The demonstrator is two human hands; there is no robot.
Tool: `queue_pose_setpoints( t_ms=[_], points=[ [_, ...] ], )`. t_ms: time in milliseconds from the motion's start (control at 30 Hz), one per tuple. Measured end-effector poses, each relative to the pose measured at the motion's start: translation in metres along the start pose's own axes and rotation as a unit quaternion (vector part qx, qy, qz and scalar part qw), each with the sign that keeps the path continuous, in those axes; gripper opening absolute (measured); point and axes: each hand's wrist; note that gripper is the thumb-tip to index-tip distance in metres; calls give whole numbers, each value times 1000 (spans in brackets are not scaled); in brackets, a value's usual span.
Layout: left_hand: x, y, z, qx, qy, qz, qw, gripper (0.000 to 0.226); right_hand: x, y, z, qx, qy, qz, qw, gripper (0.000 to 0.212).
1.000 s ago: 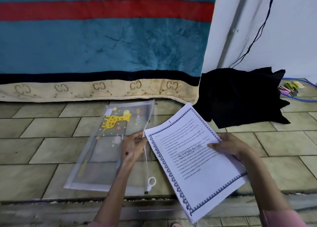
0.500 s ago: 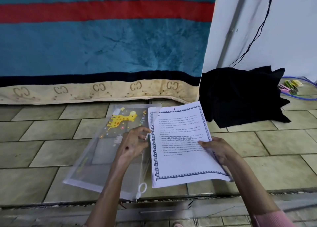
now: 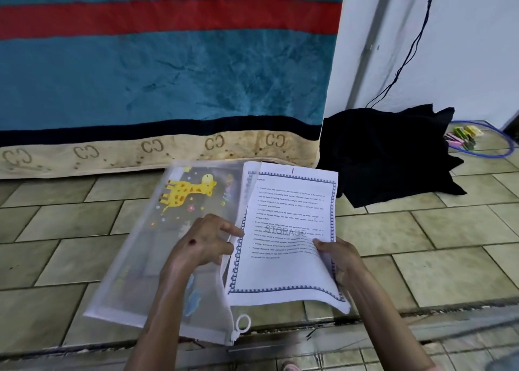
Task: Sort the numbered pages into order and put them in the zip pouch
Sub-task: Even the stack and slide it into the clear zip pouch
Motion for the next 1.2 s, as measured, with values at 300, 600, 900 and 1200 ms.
queue_pose_setpoints(
  t_ms=[300, 600, 900, 1200],
  points=[
    [18, -5, -5, -54, 20, -49, 997, 34, 16, 11, -18, -88, 75, 13, 993, 11],
    [65, -13, -39, -4, 64, -7, 998, 32, 49, 15, -16, -46, 54, 82, 994, 25],
    [-2, -55, 62, -197, 13, -306, 931, 50, 51, 3, -1, 100, -40, 208, 972, 68],
    [-22, -43, 71, -156, 92, -236, 955, 41, 44, 11, 32, -7, 204, 265, 943, 22]
  ],
)
Point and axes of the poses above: each hand's wrist, its own y-axis away from the middle knuckle, its own x-axis out of the palm, z = x × y, and after that the axes turned 1 degree about y, right-handed
